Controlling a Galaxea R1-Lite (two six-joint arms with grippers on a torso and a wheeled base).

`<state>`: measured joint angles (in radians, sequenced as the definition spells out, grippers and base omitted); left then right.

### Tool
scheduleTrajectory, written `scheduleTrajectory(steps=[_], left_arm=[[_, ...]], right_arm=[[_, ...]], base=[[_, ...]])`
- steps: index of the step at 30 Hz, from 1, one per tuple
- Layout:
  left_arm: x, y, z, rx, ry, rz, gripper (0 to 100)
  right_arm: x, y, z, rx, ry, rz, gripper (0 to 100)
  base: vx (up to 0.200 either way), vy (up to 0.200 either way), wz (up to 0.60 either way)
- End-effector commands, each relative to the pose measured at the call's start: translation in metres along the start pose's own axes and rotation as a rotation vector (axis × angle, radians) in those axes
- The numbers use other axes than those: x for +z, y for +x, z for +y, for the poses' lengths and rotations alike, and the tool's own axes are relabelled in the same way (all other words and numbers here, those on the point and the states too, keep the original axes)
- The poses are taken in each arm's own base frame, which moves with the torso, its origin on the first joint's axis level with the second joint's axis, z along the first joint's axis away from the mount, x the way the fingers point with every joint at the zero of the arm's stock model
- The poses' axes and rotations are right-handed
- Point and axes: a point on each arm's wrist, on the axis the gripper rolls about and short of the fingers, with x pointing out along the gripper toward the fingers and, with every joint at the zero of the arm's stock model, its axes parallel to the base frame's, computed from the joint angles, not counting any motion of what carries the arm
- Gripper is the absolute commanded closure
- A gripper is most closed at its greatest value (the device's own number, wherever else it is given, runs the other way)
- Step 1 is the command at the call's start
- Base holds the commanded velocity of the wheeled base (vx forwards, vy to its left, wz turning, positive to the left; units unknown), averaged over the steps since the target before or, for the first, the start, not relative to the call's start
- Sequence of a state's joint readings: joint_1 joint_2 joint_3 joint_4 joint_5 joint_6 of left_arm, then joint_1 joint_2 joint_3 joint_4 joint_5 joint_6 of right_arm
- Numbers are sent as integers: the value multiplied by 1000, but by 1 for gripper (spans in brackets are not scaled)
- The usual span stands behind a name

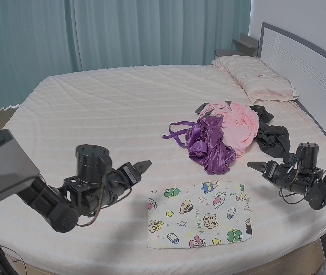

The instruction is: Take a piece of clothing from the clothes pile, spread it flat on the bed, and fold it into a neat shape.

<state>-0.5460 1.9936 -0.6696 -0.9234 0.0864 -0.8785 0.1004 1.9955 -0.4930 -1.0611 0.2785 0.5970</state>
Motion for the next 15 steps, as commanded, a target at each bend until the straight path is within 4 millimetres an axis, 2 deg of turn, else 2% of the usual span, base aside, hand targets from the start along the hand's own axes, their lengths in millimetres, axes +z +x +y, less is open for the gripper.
scheduleTrajectory(steps=[1, 2, 7, 8, 11, 14, 15], left_arm=[[52, -50, 10, 53, 29, -216, 0], [52, -54, 12, 60, 35, -220, 0], [54, -101, 28, 147, 37, -323, 0], [54, -103, 28, 149, 37, -330, 0], [49, -137, 31, 155, 57, -379, 0], [43, -168, 33, 145, 118, -422, 0], [43, -173, 33, 146, 128, -434, 0]], right_arm=[[4, -70, 17, 26, -83, -97, 0], [4, -73, 17, 24, -91, -104, 0], [-9, -126, 23, 33, -183, -181, 0], [-9, -129, 24, 37, -187, -188, 0], [-17, -161, 31, 66, -240, -261, 0], [-26, -184, 35, 92, -289, -325, 0], [-28, -187, 35, 96, -296, -335, 0]], base=[[0, 0, 0], [0, 0, 0], [0, 0, 0], [0, 0, 0], [0, 0, 0], [0, 0, 0], [0, 0, 0]])
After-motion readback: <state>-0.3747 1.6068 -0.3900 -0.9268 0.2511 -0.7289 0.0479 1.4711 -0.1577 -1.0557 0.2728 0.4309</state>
